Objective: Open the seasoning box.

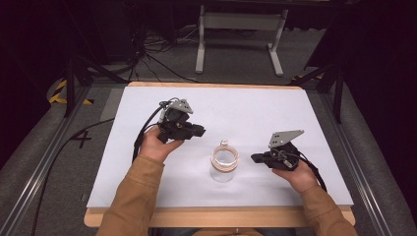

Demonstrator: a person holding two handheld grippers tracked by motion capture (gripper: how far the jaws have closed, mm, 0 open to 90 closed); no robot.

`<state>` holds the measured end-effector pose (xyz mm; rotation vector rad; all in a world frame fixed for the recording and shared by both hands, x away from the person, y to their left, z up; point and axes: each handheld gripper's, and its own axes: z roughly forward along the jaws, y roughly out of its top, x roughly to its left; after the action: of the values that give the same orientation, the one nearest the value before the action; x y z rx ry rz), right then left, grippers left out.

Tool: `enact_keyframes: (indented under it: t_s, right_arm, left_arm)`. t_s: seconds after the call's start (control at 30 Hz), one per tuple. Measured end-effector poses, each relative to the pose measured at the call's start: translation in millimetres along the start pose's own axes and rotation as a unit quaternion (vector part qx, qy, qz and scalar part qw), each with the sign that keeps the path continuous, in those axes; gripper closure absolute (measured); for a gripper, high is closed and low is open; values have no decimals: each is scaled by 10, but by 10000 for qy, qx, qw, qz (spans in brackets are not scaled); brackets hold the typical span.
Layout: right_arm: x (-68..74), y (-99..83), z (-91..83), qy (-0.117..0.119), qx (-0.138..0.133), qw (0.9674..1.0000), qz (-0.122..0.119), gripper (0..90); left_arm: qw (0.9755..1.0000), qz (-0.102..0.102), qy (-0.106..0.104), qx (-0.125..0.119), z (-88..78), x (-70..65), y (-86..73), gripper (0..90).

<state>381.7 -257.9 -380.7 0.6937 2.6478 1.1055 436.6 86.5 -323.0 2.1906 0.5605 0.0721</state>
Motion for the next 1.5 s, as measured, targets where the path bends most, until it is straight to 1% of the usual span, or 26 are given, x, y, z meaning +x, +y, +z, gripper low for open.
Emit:
enact_keyframes:
  t_s: [0.03,0.07,0.1,0.13,0.17,0.2,0.27,0.3,0.33,0.37,0.43,0.57,0.6,0.63,0.67,0.7,0.77,0.83,0.97,1.0,1.13,1.3,1.5]
  right_arm:
    - [1,-5,-3,-5,-15,10000,11,896]
    - [3,-11,-7,-1,-16,10000,12,896]
    - [10,-17,-8,-3,-8,10000,11,895]
    - [18,-23,-7,-7,-8,10000,14,895]
    - [28,-29,-6,-13,-2,10000,10,895]
    - [28,-29,-6,-13,-2,10000,10,895]
    - [41,-41,-8,-22,2,10000,16,895]
    - [46,-46,-12,-28,3,10000,17,895]
    - [54,-57,-18,-24,-4,10000,21,895]
    - [59,-64,-23,-28,-6,10000,34,895]
    - [67,-77,-27,-16,-9,10000,55,895]
    - [90,-92,-27,-10,-5,10000,45,895]
    - [95,-95,-26,-9,-2,10000,43,895]
    - [95,-95,-26,-9,-2,10000,43,895]
    - [103,-101,-28,-9,3,10000,46,895]
    - [103,-101,-28,-9,3,10000,46,895]
    - [111,-106,-24,5,13,10000,56,894]
    - [114,-109,-21,13,30,10000,43,894]
    - [117,-110,-19,19,28,10000,51,894]
    - [115,-109,-21,20,26,10000,49,894]
    - [123,-106,-17,23,33,10000,48,893]
    - [157,-83,-16,51,18,10000,11,894]
    - [230,-28,-15,90,-28,9999,-113,894]
  left_arm:
    - [10000,32,-6,21,20,-8,17,806]
    - [10000,70,-7,-10,51,-21,33,808]
    - [9999,137,-12,6,77,-37,52,823]
    - [9999,137,-12,6,77,-37,52,823]
    - [9998,182,37,-9,101,-58,69,820]
    - [9998,206,39,-11,119,-67,82,820]
    - [9998,213,-45,-16,159,-77,109,817]
    - [9998,182,-78,-27,193,-79,126,791]
    - [9998,161,-147,-17,218,-78,134,783]
    - [9997,171,-199,26,241,-73,143,797]
    - [9993,130,-364,-18,311,-58,153,820]
    - [9979,21,-640,-65,427,-34,171,831]
    - [9977,-8,-681,-26,460,-35,177,830]
    - [9977,-8,-681,-26,460,-35,177,829]
    - [9975,-10,-704,18,523,-28,182,828]
    - [9975,-10,-704,18,523,-28,182,827]
    - [9971,-90,-758,50,586,-4,185,821]
    - [9960,-248,-854,67,650,32,185,822]
    - [9955,-272,-898,121,693,45,185,831]
    - [9955,-268,-896,174,702,37,183,835]
    - [9951,-293,-929,150,702,45,183,857]
    - [9950,-319,-932,153,704,45,183,862]
    - [9947,-341,-958,159,706,51,182,863]
